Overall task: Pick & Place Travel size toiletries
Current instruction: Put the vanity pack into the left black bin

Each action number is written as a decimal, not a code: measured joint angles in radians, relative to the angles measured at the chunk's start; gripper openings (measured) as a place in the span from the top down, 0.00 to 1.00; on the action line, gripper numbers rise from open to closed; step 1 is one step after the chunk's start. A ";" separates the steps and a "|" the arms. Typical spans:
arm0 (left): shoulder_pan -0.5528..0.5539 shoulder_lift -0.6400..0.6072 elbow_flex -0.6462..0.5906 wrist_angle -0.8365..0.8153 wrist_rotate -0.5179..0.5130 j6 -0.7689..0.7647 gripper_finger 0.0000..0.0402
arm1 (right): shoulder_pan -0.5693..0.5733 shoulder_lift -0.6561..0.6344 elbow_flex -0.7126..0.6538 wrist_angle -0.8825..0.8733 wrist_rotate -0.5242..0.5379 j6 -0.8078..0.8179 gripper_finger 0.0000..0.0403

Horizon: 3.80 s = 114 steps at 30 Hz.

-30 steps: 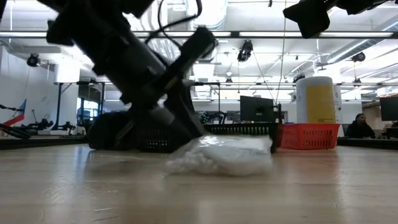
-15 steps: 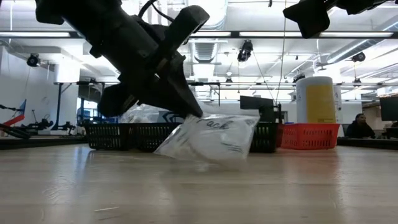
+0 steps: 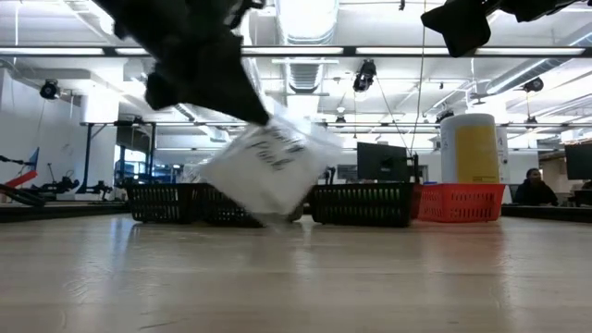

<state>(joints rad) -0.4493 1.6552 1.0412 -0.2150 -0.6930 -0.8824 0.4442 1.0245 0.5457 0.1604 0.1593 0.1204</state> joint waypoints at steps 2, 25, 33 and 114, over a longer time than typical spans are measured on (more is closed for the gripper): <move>-0.020 -0.019 0.000 -0.068 -0.023 0.021 1.00 | 0.000 0.000 0.000 0.000 0.000 0.000 0.10; -0.106 -0.054 -0.033 -0.155 -0.073 0.282 0.99 | 0.000 0.000 0.000 0.000 0.000 0.000 0.10; -0.110 -0.054 -0.035 -0.143 -0.101 0.371 0.99 | 0.000 0.000 0.000 0.000 0.000 0.000 0.10; 0.714 -0.946 -0.722 0.197 0.641 0.986 1.00 | 0.000 0.000 0.000 0.001 0.000 0.000 0.10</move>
<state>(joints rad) 0.2643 0.7094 0.3195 -0.0177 -0.0523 0.1034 0.4445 1.0248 0.5457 0.1612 0.1592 0.1204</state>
